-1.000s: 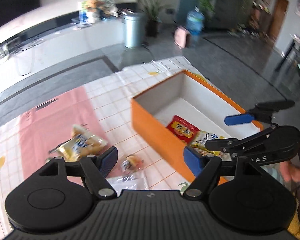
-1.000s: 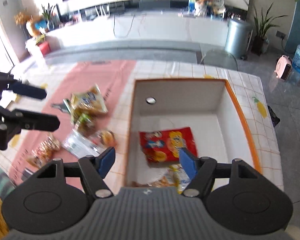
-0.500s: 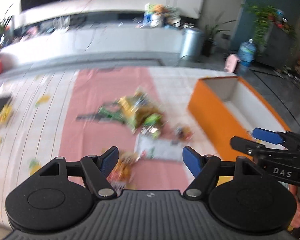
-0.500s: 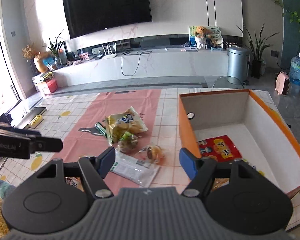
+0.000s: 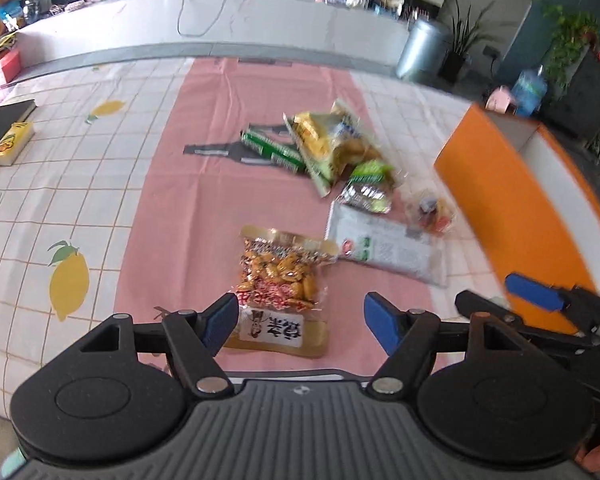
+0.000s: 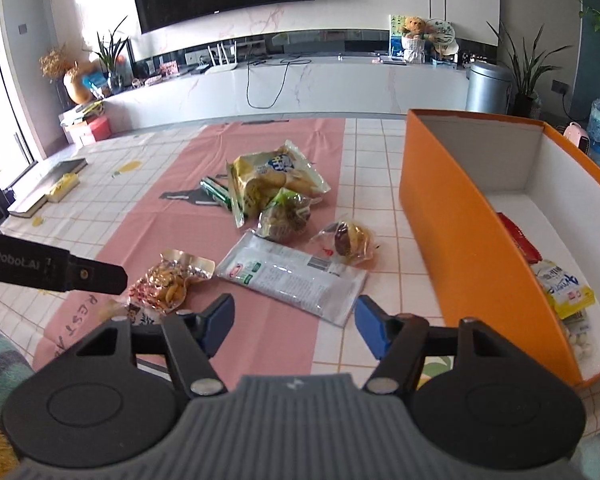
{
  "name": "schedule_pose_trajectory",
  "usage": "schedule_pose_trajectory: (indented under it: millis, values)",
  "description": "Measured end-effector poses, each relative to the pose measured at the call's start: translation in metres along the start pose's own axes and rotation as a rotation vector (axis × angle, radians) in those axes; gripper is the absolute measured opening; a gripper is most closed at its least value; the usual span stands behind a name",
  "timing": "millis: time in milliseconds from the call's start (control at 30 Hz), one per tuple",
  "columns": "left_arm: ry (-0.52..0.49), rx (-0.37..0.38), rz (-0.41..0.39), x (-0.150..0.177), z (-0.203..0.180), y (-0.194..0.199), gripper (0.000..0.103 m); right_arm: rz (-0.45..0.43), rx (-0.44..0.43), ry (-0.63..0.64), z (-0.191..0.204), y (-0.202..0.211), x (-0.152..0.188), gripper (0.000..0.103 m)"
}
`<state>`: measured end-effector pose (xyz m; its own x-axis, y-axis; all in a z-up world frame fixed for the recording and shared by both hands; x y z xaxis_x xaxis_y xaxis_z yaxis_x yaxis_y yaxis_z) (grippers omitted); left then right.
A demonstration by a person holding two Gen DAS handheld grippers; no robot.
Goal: Organize snacks
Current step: 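Withdraw both tools from the box toward the snack pile, then grasp the peanut pack with the left tool while the right tool grasps the clear bun bag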
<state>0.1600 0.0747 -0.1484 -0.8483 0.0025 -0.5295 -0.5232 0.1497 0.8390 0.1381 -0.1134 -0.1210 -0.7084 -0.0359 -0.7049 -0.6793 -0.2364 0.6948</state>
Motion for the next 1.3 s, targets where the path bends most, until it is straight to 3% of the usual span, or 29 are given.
schedule_pose_trajectory:
  millis: [233, 467, 833, 1033, 1300]
  values:
    - [0.022, 0.007, 0.073, -0.003, 0.007, -0.042, 0.085, 0.032, 0.024, 0.053, 0.005, -0.030, -0.002, 0.058]
    - [0.051, 0.024, 0.076, -0.009, 0.015, -0.059, 0.086, 0.011, 0.074, 0.139, 0.005, -0.050, -0.010, 0.058]
    - [0.048, -0.011, 0.092, -0.009, 0.023, -0.080, 0.088, 0.010, 0.110, 0.184, -0.010, -0.080, -0.031, 0.065]
    - [-0.021, -0.055, 0.061, -0.012, 0.018, -0.084, 0.088, 0.009, 0.170, 0.224, -0.019, -0.096, -0.040, 0.066]
    - [-0.056, -0.098, -0.009, -0.020, 0.016, -0.084, 0.087, 0.018, 0.152, 0.255, -0.019, -0.116, -0.042, 0.066]
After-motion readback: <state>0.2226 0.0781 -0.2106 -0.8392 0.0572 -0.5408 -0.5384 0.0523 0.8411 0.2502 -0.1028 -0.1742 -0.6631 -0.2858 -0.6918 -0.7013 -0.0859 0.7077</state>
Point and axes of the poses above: each gripper's, at about its wrist camera, not at the fingertips, and y roughly against the way its jaws point, z to its left, x to its underside, the point moved 9 cm from there along -y, roughly the way its jaws point, and after that the axes turned 3 degrees about -y, right-handed, at the moved point
